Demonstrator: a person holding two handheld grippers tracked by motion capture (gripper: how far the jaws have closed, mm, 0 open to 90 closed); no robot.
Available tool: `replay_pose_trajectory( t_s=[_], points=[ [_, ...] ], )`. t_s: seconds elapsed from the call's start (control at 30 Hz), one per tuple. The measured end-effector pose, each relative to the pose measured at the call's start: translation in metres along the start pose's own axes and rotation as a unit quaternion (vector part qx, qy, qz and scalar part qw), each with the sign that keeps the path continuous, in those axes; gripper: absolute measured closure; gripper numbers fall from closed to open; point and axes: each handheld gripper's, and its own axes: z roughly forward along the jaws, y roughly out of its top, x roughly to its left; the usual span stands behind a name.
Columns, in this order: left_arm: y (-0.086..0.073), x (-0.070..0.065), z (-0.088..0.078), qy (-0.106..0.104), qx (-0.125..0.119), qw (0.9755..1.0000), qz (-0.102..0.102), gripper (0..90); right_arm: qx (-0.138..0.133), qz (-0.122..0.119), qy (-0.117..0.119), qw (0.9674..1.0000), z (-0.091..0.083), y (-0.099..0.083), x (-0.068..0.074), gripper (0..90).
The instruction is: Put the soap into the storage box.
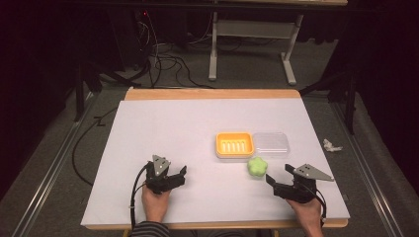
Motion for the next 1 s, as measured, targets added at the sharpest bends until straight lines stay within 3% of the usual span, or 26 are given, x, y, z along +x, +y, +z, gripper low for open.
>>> replay_pose_trajectory(
  t_s=[0.17,0.53,0.73,1.0],
  points=[
    [0.0,0.0,0.0,0.002,0.002,1.0,0.002,18.0,0.003,0.0,0.003,1.0,0.002,0.002,0.006,14.4],
    [-0.001,0.0,0.001,0.0,0.006,1.0,0.003,18.4,0.03,-0.044,0.0,0.9986,0.015,0.02,0.021,14.5],
    [-0.001,0.0,0.001,0.001,0.007,1.0,0.003,18.3,0.036,-0.045,-0.005,0.9983,0.02,0.025,0.023,14.3],
    [0.0,0.001,0.002,0.003,0.01,0.9999,-0.001,18.4,0.064,-0.049,-0.015,0.9966,0.035,0.027,0.025,14.0]
  ],
)
